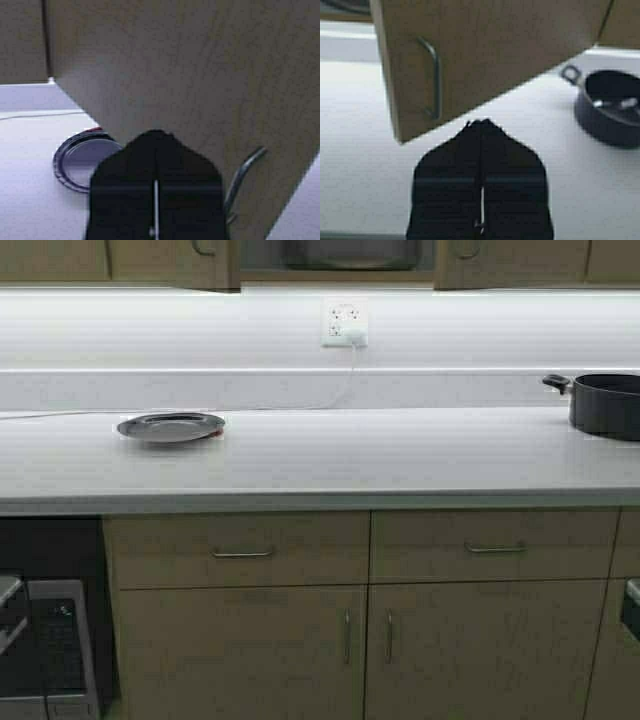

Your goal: Open the cabinet, put the pot inside, then close it

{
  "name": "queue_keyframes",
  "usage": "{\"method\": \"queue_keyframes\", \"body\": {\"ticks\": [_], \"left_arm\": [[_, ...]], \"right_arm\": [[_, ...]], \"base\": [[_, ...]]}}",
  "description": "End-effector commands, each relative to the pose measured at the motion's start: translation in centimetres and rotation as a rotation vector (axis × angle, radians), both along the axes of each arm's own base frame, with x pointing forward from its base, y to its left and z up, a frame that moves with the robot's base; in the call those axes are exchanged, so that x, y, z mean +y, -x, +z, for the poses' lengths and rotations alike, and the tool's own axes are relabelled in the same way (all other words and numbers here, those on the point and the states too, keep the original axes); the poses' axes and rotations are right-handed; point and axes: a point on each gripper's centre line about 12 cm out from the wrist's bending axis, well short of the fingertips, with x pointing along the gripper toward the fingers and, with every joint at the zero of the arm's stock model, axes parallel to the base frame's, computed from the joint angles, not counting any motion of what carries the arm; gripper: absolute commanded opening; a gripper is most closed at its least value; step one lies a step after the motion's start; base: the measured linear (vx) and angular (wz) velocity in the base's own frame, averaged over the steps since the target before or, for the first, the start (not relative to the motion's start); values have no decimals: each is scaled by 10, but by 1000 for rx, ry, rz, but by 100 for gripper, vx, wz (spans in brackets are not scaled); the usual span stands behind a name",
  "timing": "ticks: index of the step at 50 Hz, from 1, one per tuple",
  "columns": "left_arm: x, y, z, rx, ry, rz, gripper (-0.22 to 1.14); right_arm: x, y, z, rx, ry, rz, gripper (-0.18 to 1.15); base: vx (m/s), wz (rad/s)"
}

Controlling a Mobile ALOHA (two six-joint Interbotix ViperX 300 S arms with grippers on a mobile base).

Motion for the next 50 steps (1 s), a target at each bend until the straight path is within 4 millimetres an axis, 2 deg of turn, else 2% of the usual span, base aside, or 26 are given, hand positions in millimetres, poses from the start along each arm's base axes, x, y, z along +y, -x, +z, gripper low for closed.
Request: {"method": "queue_keyframes", "body": {"ticks": [1,10,16,24,32,38,44,50], "left_arm": [[-35,-6,17,-52,-12,-74,4],[-68,-29,20,-75,-7,-132,4],[-90,-49,20,-83,-1,-170,4],[-108,-62,9,-45,-4,-220,4],[-102,-34,15,-34,-12,-225,4],[-93,-9,19,-46,-20,-211,4],[-94,10,20,-46,-26,-221,4],[-98,23,16,-39,-33,-235,4]], "right_arm": [[6,34,13,-38,-18,23,7],[14,73,0,-17,-40,52,7],[11,96,-1,-30,-62,52,7],[9,109,5,-54,-75,51,7],[7,127,12,-79,-87,53,7],[7,128,14,-84,-95,53,7],[10,111,14,-73,-94,53,7],[24,80,17,-63,-93,79,7]], "base": [[4,-1],[6,-3],[11,3],[17,2],[17,4],[15,1],[11,1],[9,0]]}}
